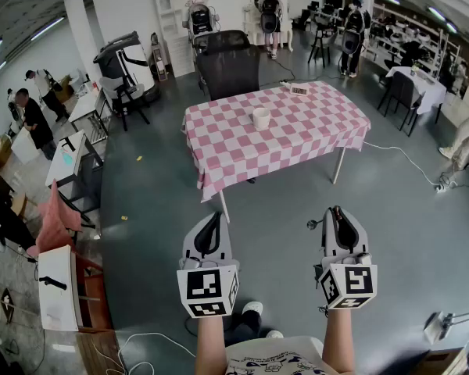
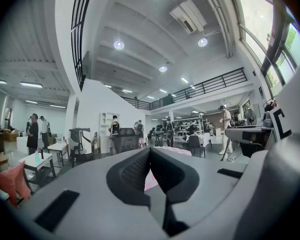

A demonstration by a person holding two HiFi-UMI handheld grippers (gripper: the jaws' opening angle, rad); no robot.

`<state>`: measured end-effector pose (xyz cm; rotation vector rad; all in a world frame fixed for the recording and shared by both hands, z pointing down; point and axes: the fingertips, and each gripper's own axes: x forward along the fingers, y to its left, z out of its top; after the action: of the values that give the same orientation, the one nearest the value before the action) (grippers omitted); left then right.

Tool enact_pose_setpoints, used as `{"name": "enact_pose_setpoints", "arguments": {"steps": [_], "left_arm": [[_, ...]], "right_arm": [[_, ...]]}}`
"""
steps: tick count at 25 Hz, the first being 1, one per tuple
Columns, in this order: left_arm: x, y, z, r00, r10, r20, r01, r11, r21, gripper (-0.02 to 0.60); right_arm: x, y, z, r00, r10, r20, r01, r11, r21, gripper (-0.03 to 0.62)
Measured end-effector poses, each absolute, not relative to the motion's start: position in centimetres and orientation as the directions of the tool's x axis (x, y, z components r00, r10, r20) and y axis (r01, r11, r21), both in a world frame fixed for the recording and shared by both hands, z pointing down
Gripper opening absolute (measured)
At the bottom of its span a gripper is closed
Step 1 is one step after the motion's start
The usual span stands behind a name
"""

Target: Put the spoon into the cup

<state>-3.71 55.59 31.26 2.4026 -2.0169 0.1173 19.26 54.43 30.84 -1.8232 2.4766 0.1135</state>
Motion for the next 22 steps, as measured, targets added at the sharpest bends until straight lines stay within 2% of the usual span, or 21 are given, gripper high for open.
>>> {"name": "enact_pose_setpoints", "arguments": {"steps": [12, 22], "left_arm": [[-4.2, 53.8, 32.2, 0.175, -0.982, 0.073, -0.983, -0.178, -0.038, 0.014], [-6.4, 47.2, 32.6, 0.198, -0.977, 0.077, -0.979, -0.201, -0.031, 0.014]], "right_arm": [[18.7, 52.9, 31.9, -0.29, -0.955, -0.066, -0.957, 0.291, 0.008, 0.058], [16.6, 46.9, 32.2, -0.269, -0.96, -0.072, -0.963, 0.27, 0.002, 0.06]]}}
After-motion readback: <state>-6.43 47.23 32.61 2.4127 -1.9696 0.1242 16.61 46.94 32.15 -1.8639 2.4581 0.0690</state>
